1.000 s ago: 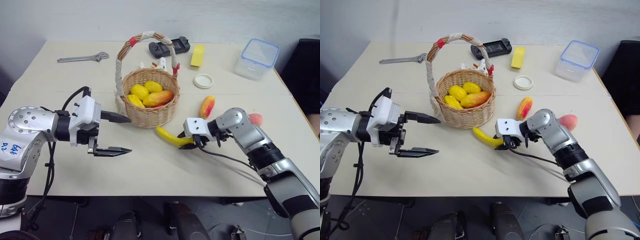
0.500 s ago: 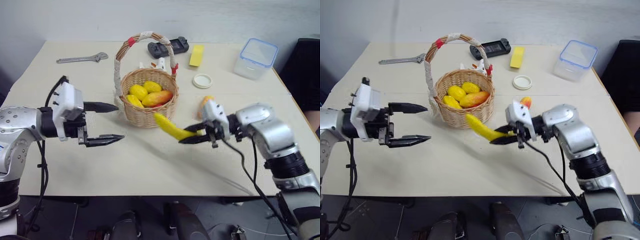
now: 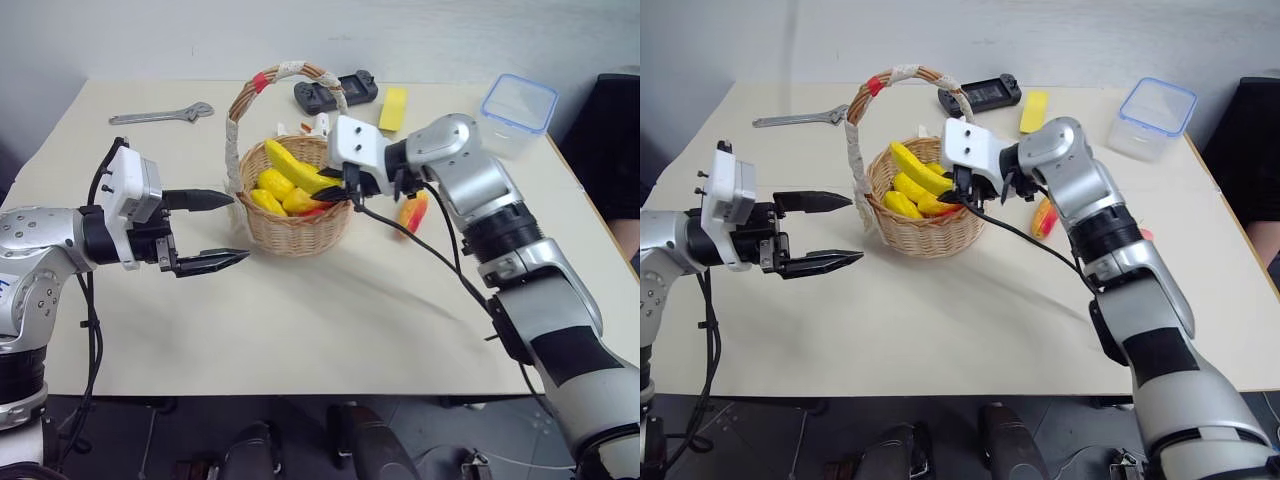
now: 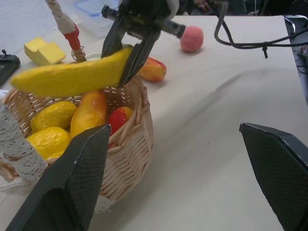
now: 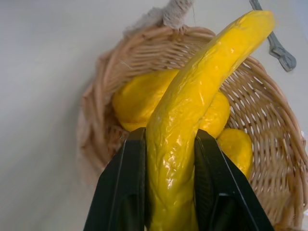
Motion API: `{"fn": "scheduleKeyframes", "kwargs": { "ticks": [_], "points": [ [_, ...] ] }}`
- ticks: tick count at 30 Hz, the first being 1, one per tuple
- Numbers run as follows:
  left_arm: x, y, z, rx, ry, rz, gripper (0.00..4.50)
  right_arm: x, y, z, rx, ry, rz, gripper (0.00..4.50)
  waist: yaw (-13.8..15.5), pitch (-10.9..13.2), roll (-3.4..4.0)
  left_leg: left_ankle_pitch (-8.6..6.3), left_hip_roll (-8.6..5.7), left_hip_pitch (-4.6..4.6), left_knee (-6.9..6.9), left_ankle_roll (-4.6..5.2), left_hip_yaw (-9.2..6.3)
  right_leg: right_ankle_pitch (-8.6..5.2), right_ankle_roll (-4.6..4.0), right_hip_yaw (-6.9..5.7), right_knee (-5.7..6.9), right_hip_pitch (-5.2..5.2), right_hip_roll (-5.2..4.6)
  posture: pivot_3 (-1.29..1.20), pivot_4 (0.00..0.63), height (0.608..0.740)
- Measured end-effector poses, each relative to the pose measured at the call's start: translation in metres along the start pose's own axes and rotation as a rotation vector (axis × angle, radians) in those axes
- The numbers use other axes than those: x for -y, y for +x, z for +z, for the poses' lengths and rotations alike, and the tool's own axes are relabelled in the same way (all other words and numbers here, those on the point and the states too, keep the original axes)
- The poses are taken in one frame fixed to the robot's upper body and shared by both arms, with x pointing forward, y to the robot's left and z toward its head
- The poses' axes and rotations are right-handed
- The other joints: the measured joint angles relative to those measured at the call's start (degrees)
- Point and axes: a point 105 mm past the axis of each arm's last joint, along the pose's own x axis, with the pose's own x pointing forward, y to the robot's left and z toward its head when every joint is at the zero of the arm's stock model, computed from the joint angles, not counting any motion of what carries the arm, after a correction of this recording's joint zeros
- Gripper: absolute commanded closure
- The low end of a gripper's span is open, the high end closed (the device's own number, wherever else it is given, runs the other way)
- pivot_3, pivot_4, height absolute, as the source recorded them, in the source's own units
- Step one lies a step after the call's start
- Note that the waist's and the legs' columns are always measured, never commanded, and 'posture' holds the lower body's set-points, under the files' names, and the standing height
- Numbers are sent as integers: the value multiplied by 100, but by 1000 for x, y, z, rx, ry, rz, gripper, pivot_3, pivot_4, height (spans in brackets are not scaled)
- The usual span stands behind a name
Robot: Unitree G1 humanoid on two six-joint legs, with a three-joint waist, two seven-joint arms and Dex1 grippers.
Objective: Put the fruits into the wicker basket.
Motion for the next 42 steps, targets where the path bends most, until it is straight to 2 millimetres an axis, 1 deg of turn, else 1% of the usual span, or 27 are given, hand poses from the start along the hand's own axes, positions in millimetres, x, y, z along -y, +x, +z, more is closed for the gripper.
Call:
{"fn": "scheduleKeyframes", "kwargs": {
  "ticks": [1, 3, 4, 6, 8, 10, 12, 14, 16, 18, 19, 21, 23, 24, 25, 26, 28, 31, 32, 34, 38, 42],
  "points": [
    [1, 0, 1, 0, 5, -3, 0, 2, 4, -2, -12, -9, -7, 3716, -3, 0, 0, 0, 0, -1, 2, 0, -1, 0, 0, -1, 1, 0, -1, 0, 150, 740],
    [1, 0, 1, -1, 8, 1, 0, 4, 9, -6, -31, -14, -15, 2966, -6, 0, 0, 0, 0, -1, 4, 0, -2, 0, 0, -2, 2, 0, -1, 0, 150, 740],
    [2, 0, 1, -1, 8, 2, 0, 4, 10, -7, -33, -9, -15, 2743, -7, 0, 0, 0, 0, -1, 4, 0, -3, 0, 0, -2, 4, 0, -1, 0, 150, 740],
    [2, 1, 2, -1, 14, 7, 0, 2, 13, -9, -33, -4, -8, 2080, -7, 0, 0, 1, 0, -1, 5, -1, -4, 0, 1, -2, 7, 0, -1, 0, 150, 740],
    [4, 3, 5, 3, 29, 3, 0, 3, 12, -7, -17, -1, -11, 1339, -17, 0, 0, 1, 0, 0, 4, -2, -5, 0, 1, -3, 10, 0, -1, 0, 150, 740],
    [5, 3, 6, 10, 28, -3, 0, 7, 8, 0, 24, 2, -34, 647, -26, 0, 0, 3, 0, 0, 3, -5, -6, 0, 1, -4, 13, 0, -1, 0, 150, 740],
    [6, 6, 7, 21, 24, -13, 0, 12, -7, 8, 68, 3, -79, 647, -6, 0, 0, 5, 0, -1, 2, -8, -13, 0, 1, -9, 13, 0, -1, 0, 150, 740],
    [7, 12, 11, 38, 26, -33, 0, 13, -32, 9, 101, 27, -151, 647, 64, 0, 0, 5, 1, -5, 3, -8, -19, 0, 1, -13, 9, 1, -2, 0, 150, 740],
    [8, 16, 16, 62, 28, -54, 0, 9, -57, 9, 132, 91, -231, 647, 114, -1, -1, 5, -2, -10, 4, -8, -25, -1, 3, -17, 5, 2, -5, 0, 150, 740],
    [10, 23, 21, 83, 34, -85, 0, -1, -83, 5, 165, 211, -329, 287, 167, -1, -1, 4, -2, -12, 8, -8, -23, -1, 4, -15, 6, 2, -6, 0, 150, 740],
    [11, 27, 23, 90, 37, -99, 0, -7, -94, -1, 161, 266, -371, 80, 191, -1, -1, 4, -3, -11, 8, -8, -23, -1, 5, -15, 6, 3, -6, 0, 150, 740],
    [13, 33, 25, 102, 37, -129, 0, -20, -111, -19, 132, 393, -466, 36, 205, -3, -3, 5, -3, -6, 11, -8, -19, 0, 6, -12, 9, 4, -6, 0, 150, 740],
    [15, 40, 26, 115, 35, -164, 0, -34, -123, -44, 92, 553, -591, 36, 189, -2, -3, 10, -4, 2, 9, -13, -14, 2, 9, -7, 14, 5, -5, 0, 150, 740],
    [14, 42, 26, 121, 30, -171, 0, -39, -123, -56, 70, 626, -641, 36, 149, -2, -3, 14, -6, 10, 1, -15, -7, 4, 9, 0, 18, 5, -4, 0, 150, 740],
    [13, 44, 26, 125, 27, -175, 0, -42, -124, -63, 60, 676, -687, 36, 122, -3, -3, 17, -7, 14, -1, -16, -6, 4, 8, 0, 22, 6, -4, 0, 150, 740],
    [13, 45, 26, 126, 27, -181, 0, -43, -123, -68, 54, 708, -712, 36, 84, -2, -3, 19, -5, 16, 1, -19, -8, 4, 7, -1, 26, 6, -2, 0, 150, 740],
    [14, 51, 27, 137, 32, -207, 0, -43, -121, -83, 62, 846, -839, 36, 23, -3, -3, 25, -3, 26, -6, -26, -7, 5, 6, 3, 33, 10, 4, 0, 150, 740],
    [14, 55, 25, 139, 26, -217, 0, -47, -108, -107, 35, 1028, -927, 36, -25, -2, -3, 30, -3, 35, -21, -35, -6, 4, 4, 6, 41, 9, 9, 0, 150, 740],
    [14, 55, 25, 137, 26, -220, 0, -48, -107, -109, 26, 1041, -933, 36, -25, -2, -3, 30, -3, 35, -22, -35, -6, 4, 4, 6, 41, 9, 9, 0, 150, 740],
    [14, 56, 25, 137, 31, -223, 0, -44, -99, -120, 14, 1126, -963, 36, -47, -2, -2, 29, -3, 34, -23, -36, -5, 2, 3, 8, 40, 8, 10, 0, 150, 740],
    [13, 56, 26, 138, 47, -221, 0, -36, -90, -136, -25, 1194, -988, 36, -64, -2, -2, 29, -3, 34, -28, -35, -5, 2, 4, 9, 33, 8, 10, 0, 150, 740],
    [13, 56, 26, 139, 47, -216, 0, -34, -75, -146, -26, 1265, -944, 36, -100, -2, -2, 29, -3, 36, -37, -36, -4, 1, 5, 11, 30, 8, 12, 0, 150, 740]
  ]
}}
